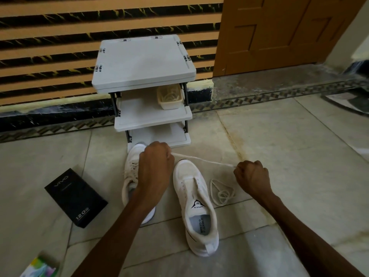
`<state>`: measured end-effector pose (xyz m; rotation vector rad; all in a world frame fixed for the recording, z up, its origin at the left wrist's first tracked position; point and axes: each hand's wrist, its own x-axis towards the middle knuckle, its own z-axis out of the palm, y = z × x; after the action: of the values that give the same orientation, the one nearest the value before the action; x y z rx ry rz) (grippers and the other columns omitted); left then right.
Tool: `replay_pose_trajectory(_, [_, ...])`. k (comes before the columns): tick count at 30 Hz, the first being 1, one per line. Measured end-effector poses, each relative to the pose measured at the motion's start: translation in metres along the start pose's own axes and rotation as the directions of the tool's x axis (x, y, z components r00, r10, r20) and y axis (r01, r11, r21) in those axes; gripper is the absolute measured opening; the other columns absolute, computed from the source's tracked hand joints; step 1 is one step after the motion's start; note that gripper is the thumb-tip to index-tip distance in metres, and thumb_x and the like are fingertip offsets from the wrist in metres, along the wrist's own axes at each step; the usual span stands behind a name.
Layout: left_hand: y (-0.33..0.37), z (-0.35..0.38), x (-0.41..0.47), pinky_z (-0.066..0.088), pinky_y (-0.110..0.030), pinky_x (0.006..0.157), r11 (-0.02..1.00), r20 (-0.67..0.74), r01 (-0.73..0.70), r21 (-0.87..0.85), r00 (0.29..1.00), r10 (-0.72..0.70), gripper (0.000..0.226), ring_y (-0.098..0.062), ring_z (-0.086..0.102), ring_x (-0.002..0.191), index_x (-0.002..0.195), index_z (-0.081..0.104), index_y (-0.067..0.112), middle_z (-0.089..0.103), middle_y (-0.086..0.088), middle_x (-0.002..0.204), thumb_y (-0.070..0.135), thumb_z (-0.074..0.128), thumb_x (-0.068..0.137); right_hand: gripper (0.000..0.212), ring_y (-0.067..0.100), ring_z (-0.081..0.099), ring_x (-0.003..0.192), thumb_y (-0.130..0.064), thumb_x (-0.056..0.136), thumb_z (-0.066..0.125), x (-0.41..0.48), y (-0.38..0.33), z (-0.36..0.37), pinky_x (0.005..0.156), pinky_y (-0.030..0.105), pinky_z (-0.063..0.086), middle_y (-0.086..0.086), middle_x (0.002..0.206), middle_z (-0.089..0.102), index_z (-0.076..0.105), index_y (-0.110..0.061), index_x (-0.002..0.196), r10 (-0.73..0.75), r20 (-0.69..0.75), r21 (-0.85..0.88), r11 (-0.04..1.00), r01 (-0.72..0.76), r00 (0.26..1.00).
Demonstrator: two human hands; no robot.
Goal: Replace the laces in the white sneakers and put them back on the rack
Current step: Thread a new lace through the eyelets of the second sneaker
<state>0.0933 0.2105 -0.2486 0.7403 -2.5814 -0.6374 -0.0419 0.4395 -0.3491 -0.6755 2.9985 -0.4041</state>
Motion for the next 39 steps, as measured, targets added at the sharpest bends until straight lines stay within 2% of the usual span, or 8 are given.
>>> replay_pose_trajectory(3, [0.003, 0.012, -0.004, 0.052, -0.032, 0.081, 0.995, 0.058, -0.044, -0.092, 0.997, 0.05, 0.022, -0.017, 0.065, 0.083, 0.101, 0.072, 0.011, 0.069, -0.004, 0.09, 0.003, 0.06, 0.085, 0.034, 0.025, 0.055, 0.07, -0.036, 0.09, 0.04, 0.004, -0.012, -0.012, 0.068, 0.038, 0.047, -0.003, 0.071, 0.061, 0.06, -0.021, 0.067, -0.12, 0.029, 0.217, 0.97, 0.111, 0.992])
replay_pose_trajectory(9, [0.022, 0.022, -0.015, 0.04, -0.003, 0.065, 0.926, 0.289, -0.012, -0.376, 0.948, 0.13, 0.039, 0.007, 0.057, 0.06, 0.117, 0.069, 0.024, 0.058, 0.016, 0.062, 0.006, 0.066, 0.082, 0.032, 0.006, 0.057, 0.073, -0.03, 0.093, 0.044, -0.005, -0.053, -0.046, 0.067, 0.016, 0.034, -0.008, 0.074, 0.065, 0.066, -0.022, 0.072, -0.367, 0.03, 0.492, 0.815, 0.306, 0.93])
replay_pose_trajectory(13, [0.032, 0.028, -0.02, 0.044, -0.008, 0.067, 0.907, 0.282, -0.057, -0.418, 0.941, 0.189, 0.035, 0.003, 0.058, 0.061, 0.114, 0.071, 0.024, 0.06, 0.015, 0.064, 0.01, 0.068, 0.082, 0.027, 0.007, 0.052, 0.08, -0.018, 0.097, 0.052, -0.006, -0.062, -0.05, 0.07, 0.011, 0.03, -0.008, 0.078, 0.064, 0.065, -0.022, 0.075, -0.428, 0.056, 0.492, 0.798, 0.348, 0.902])
replay_pose_trajectory(19, [0.034, 0.027, -0.02, 0.054, -0.027, 0.069, 0.944, 0.163, -0.172, -0.283, 0.961, 0.224, 0.012, -0.006, 0.06, 0.068, 0.085, 0.075, 0.013, 0.068, 0.003, 0.079, 0.007, 0.064, 0.083, 0.027, 0.012, 0.051, 0.082, -0.04, 0.09, 0.039, -0.01, -0.066, -0.048, 0.073, 0.03, 0.042, -0.016, 0.075, 0.06, 0.059, -0.037, 0.072, -0.424, 0.063, 0.397, 0.841, 0.367, 0.904])
replay_pose_trajectory(28, [0.02, -0.008, 0.004, 0.046, -0.014, 0.062, 0.98, -0.095, -0.096, -0.175, 0.992, 0.08, 0.009, -0.007, 0.059, 0.063, 0.079, 0.073, 0.013, 0.068, 0.0, 0.075, 0.008, 0.066, 0.082, 0.03, 0.027, 0.055, 0.075, -0.026, 0.098, 0.044, 0.003, -0.022, -0.003, 0.065, 0.038, 0.05, 0.004, 0.076, 0.061, 0.062, -0.012, 0.079, -0.091, 0.022, 0.144, 0.986, 0.087, 0.996])
replay_pose_trajectory(32, [0.011, -0.008, 0.002, 0.052, -0.029, 0.067, 0.988, -0.132, -0.071, -0.134, 0.99, 0.053, 0.011, -0.014, 0.061, 0.067, 0.079, 0.072, 0.01, 0.068, -0.003, 0.077, 0.005, 0.063, 0.082, 0.031, 0.032, 0.057, 0.076, -0.026, 0.097, 0.042, 0.005, -0.001, 0.009, 0.066, 0.04, 0.052, 0.001, 0.07, 0.055, 0.056, -0.013, 0.073, 0.001, 0.049, 0.083, 0.997, -0.005, 0.999])
replay_pose_trajectory(36, [0.012, 0.007, -0.009, 0.051, -0.022, 0.077, 0.986, 0.035, -0.045, -0.161, 0.998, 0.051, 0.02, -0.007, 0.062, 0.078, 0.097, 0.071, 0.013, 0.069, 0.003, 0.094, 0.004, 0.057, 0.087, 0.033, 0.024, 0.054, 0.066, -0.029, 0.096, 0.041, 0.007, -0.013, -0.003, 0.074, 0.039, 0.047, 0.001, 0.074, 0.062, 0.062, -0.016, 0.075, -0.217, 0.003, 0.232, 0.95, 0.21, 0.976])
replay_pose_trajectory(39, [0.022, 0.014, -0.015, 0.044, -0.003, 0.068, 0.958, 0.222, -0.032, -0.285, 0.97, 0.099, 0.035, 0.008, 0.058, 0.063, 0.116, 0.067, 0.019, 0.061, 0.014, 0.069, 0.004, 0.059, 0.086, 0.03, 0.017, 0.05, 0.062, -0.028, 0.094, 0.042, 0.0, -0.043, -0.024, 0.074, 0.036, 0.041, -0.004, 0.072, 0.061, 0.061, -0.019, 0.074, -0.394, -0.058, 0.28, 0.876, 0.393, 0.917])
